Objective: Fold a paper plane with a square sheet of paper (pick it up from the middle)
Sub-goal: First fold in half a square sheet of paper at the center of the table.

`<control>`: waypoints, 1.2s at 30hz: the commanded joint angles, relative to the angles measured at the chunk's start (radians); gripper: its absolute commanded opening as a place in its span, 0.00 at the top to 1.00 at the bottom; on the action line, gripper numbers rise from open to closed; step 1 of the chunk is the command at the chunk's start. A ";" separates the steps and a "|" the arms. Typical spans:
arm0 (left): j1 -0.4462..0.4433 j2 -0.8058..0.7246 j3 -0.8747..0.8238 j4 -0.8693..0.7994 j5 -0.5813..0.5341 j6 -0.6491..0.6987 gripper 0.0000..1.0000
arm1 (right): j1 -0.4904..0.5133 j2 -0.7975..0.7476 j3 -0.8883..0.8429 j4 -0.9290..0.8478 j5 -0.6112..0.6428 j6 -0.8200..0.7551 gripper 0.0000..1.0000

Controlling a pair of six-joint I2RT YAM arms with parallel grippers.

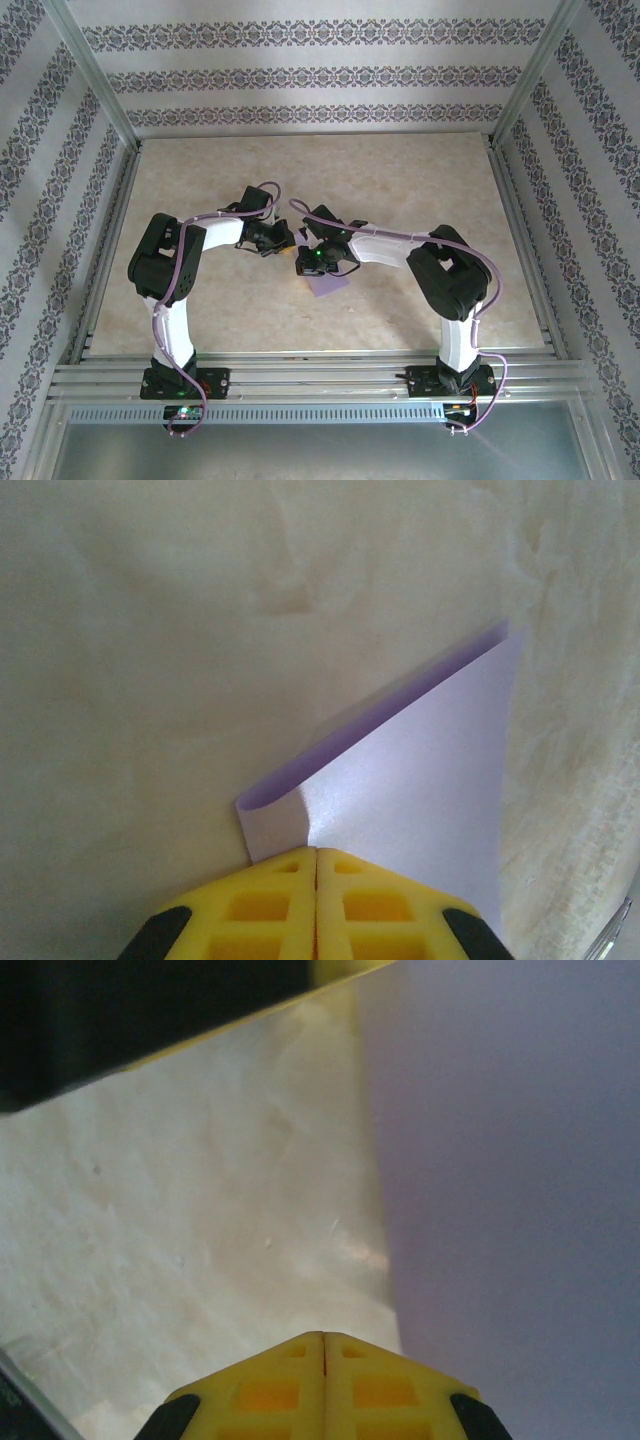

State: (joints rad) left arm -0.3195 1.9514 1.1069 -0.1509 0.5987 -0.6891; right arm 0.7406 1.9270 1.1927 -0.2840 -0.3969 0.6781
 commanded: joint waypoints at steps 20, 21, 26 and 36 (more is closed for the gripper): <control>-0.012 0.064 0.019 -0.166 -0.145 0.014 0.93 | -0.028 0.023 -0.096 -0.012 -0.067 -0.058 1.00; -0.011 0.067 0.021 -0.173 -0.150 0.016 0.93 | -0.029 0.014 -0.107 -0.006 -0.073 -0.061 1.00; -0.011 0.075 0.032 -0.191 -0.159 0.023 0.93 | -0.022 -0.029 -0.154 0.003 -0.094 -0.081 1.00; -0.011 0.075 0.036 -0.190 -0.153 0.025 0.93 | 0.005 -0.107 -0.242 0.000 -0.110 -0.094 1.00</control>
State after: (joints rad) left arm -0.3264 1.9656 1.1580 -0.2340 0.5636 -0.6853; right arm 0.7250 1.8462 0.9913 -0.2028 -0.4820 0.6090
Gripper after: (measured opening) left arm 0.071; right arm 0.051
